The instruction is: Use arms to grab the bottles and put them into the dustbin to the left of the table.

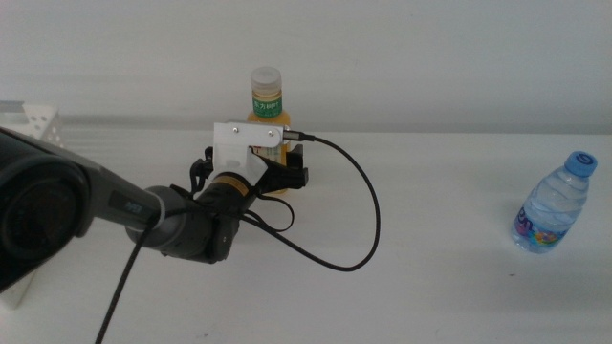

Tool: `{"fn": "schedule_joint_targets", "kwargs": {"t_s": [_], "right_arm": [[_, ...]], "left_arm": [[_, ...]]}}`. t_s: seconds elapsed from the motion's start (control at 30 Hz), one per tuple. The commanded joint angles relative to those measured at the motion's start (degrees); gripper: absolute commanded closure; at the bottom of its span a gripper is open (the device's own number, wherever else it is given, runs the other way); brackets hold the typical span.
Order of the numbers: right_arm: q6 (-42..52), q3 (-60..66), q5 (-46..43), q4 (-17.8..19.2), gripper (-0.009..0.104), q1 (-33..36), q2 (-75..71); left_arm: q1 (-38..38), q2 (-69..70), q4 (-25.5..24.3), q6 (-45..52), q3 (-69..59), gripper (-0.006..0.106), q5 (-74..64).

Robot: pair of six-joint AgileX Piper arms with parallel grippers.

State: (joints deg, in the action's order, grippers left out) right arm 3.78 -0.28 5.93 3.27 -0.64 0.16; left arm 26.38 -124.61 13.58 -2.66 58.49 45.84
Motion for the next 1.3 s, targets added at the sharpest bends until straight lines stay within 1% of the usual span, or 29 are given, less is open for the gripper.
{"fn": "schedule_joint_targets", "kwargs": {"t_s": [0.0,0.2,0.33,0.5,0.8,0.9,0.97,1.0,1.17,1.2,1.27], "right_arm": [[0.1,2.43,-0.71,0.34,0.002,-0.4,-2.2],[0.1,2.43,-0.71,0.34,0.002,-0.4,-2.2],[0.1,2.43,-0.71,0.34,0.002,-0.4,-2.2],[0.1,2.43,-0.71,0.34,0.002,-0.4,-2.2],[0.1,2.43,-0.71,0.34,0.002,-0.4,-2.2],[0.1,2.43,-0.71,0.34,0.002,-0.4,-2.2],[0.1,2.43,-0.71,0.34,0.002,-0.4,-2.2],[0.1,2.43,-0.71,0.34,0.002,-0.4,-2.2],[0.1,2.43,-0.71,0.34,0.002,-0.4,-2.2],[0.1,2.43,-0.71,0.34,0.002,-0.4,-2.2],[0.1,2.43,-0.71,0.34,0.002,-0.4,-2.2]], "left_arm": [[-0.15,-0.8,0.44,0.7,0.99,0.007,0.53],[-0.24,-1.79,0.44,5.68,2.78,0.007,0.66],[-0.63,-2.57,0.73,5.68,3.79,0.007,0.79],[-0.63,-3.7,2.75,5.68,4.89,0.007,2.09],[-0.63,-4.58,2.99,5.43,6.42,0.007,2.34],[-0.63,-4.97,3.87,5.18,6.42,0.016,2.57],[-0.63,-5.1,3.87,5.21,6.42,0.025,2.61],[-0.63,-5.1,3.87,5.21,6.42,0.031,2.33],[-0.63,-5.1,3.63,5.21,6.42,0.068,1.85],[-0.63,-5.1,1.46,5.21,6.42,0.092,1.96],[-0.63,-3.9,0.18,5.75,5.7,0.102,1.85]]}}
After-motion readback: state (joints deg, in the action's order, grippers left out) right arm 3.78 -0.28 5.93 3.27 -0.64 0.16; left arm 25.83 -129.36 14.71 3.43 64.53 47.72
